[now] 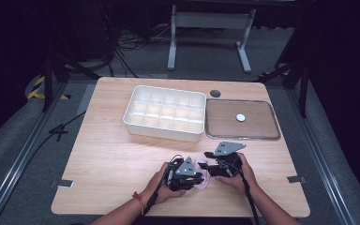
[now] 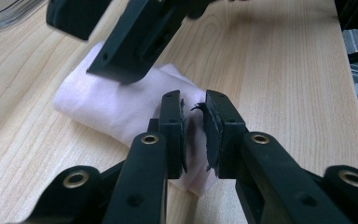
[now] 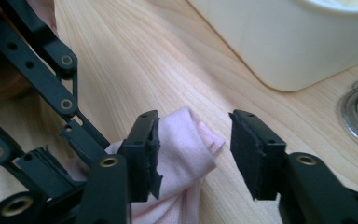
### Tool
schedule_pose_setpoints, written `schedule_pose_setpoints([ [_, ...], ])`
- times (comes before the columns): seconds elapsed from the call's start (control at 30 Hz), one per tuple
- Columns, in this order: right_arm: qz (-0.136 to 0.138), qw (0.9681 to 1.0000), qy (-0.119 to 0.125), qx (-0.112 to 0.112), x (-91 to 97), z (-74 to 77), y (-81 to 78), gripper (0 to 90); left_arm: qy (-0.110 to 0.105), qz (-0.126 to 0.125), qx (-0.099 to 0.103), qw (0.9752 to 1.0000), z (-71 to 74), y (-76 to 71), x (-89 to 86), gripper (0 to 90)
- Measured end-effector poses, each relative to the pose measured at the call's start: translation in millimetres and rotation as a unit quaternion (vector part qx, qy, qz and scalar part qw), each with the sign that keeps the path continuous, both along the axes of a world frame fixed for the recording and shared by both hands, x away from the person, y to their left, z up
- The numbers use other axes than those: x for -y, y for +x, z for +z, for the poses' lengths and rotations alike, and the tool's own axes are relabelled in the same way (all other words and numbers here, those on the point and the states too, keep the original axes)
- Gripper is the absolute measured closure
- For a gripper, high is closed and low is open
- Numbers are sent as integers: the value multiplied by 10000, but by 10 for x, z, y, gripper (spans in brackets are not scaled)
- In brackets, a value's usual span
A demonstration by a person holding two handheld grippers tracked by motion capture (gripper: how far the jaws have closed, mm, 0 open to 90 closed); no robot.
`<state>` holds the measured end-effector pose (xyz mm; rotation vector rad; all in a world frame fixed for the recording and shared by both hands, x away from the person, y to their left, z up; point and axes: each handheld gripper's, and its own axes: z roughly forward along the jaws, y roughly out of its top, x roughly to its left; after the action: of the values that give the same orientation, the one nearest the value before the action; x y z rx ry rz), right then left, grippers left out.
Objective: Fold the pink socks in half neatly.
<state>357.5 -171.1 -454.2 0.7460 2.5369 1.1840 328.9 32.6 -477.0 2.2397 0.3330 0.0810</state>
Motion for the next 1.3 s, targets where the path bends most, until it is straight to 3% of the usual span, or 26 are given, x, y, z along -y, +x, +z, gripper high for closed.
schedule_pose_setpoints([
  [0.1, 21, 9999, -136, -19, -23, -49, 13, 620, -35, -13, 5, 10000, -4, 6, 2, 778],
  [0.23, 213, 9994, -284, 11, -49, -95, 0, 820, 73, -19, 54, 10000, 9, -2, 5, 779],
  [0.3, 227, 9988, -412, 112, -79, -93, -35, 852, 56, 8, 32, 10000, 8, -6, 7, 779],
  [0.63, 157, 9994, -320, 30, -64, -111, -25, 861, 169, -63, 112, 9998, 42, -32, -4, 770],
  [0.77, 137, 9995, -271, 64, -47, -87, -30, 809, 186, -69, 136, 9997, 47, -49, -1, 769],
  [0.87, 221, 9994, -233, 122, 3, -12, -79, 854, 183, -105, 131, 9997, 39, -71, 20, 770],
  [1.03, 272, 9983, -406, 301, 64, 50, -168, 856, 258, -138, 209, 9994, 45, -80, 38, 778],
  [1.13, 172, 9986, -231, 438, 107, 140, -196, 866, 223, -112, 159, 9996, 39, -76, 33, 778],
  [1.3, 235, 9983, -275, 459, 109, 156, -243, 865, 239, -115, 155, 9995, 40, -75, 32, 778],
])
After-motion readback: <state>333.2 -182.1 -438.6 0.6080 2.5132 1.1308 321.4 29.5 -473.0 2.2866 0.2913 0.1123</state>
